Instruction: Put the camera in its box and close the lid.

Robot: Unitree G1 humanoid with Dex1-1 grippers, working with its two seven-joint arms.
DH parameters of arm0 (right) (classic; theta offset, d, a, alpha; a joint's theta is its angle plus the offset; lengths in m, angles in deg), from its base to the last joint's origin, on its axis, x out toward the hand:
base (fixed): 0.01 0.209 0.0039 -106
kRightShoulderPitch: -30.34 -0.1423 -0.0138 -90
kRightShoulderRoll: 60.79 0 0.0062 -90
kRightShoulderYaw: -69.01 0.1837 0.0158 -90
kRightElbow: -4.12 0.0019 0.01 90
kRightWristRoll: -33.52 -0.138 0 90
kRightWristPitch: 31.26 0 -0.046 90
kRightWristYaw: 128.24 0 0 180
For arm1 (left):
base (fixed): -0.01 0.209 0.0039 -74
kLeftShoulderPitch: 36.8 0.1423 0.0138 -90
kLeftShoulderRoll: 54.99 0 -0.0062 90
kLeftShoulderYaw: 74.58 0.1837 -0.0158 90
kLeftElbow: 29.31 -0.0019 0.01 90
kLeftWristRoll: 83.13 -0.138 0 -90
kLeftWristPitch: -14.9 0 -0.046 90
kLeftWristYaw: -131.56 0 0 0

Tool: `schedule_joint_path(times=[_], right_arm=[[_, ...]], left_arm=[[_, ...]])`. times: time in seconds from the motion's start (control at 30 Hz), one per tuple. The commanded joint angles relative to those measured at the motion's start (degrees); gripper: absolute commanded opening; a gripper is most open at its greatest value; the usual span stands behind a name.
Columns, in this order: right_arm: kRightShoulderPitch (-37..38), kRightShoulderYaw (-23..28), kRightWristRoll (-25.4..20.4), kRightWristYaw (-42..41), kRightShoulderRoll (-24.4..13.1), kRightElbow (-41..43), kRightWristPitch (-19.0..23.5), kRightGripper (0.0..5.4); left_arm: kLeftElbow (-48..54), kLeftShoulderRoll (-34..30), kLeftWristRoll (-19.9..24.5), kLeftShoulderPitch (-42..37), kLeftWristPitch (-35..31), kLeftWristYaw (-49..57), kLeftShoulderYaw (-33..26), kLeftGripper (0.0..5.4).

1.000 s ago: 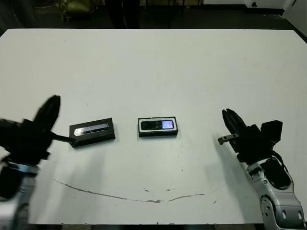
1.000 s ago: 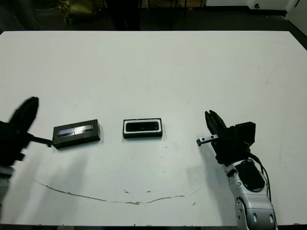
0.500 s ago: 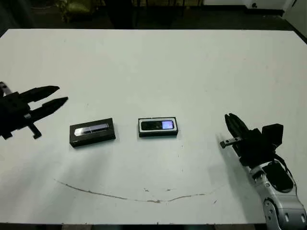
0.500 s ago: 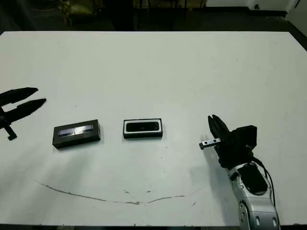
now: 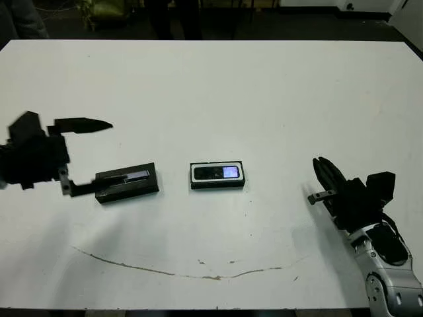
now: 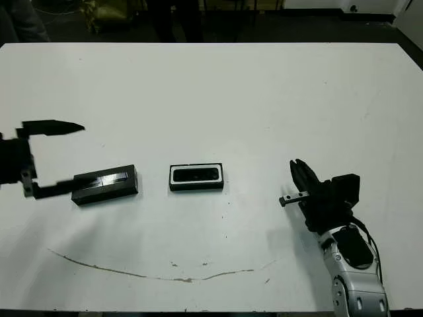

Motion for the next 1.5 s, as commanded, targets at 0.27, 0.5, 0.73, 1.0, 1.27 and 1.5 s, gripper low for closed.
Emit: schedule_joint_path(times=[0.27,0.5,0.73,1.0,1.27,1.5], right_arm=[[0.21,0.13,0.46,0.84,-0.08,-1.8,-0.49,0.0],[0.86,-0.36,1.23,1.94,0.04,-0.81,-0.29,0.0],[1.14,-0.73,2.11,1.73,-0.37,-0.86,-1.03,0.0],[1.02,-0.94,1.91,1.52,-0.13,-1.15,-1.23,0.0],[1.0,-0.97,1.83,1.87,0.04,-1.01,-0.95,0.0],[1.32,-1.23,2.76,2.51,-0.43,-0.02,0.09,0.0]], left_arm=[[-5.72,1.0,1.18,0.32,-2.81,-6.36,3.09,5.39],[-9.54,2.48,0.78,0.43,-1.38,-7.61,2.84,5.39],[-15.8,4.61,-0.15,-1.88,1.51,-8.51,3.53,5.39],[-17.64,5.87,-0.31,-4.3,1.63,-8.64,3.33,5.39],[-20.08,5.73,-0.92,-6.56,0.2,-9.95,4.38,5.39],[-23.55,6.17,-2.3,-7.95,2.05,-11.81,5.49,5.39]])
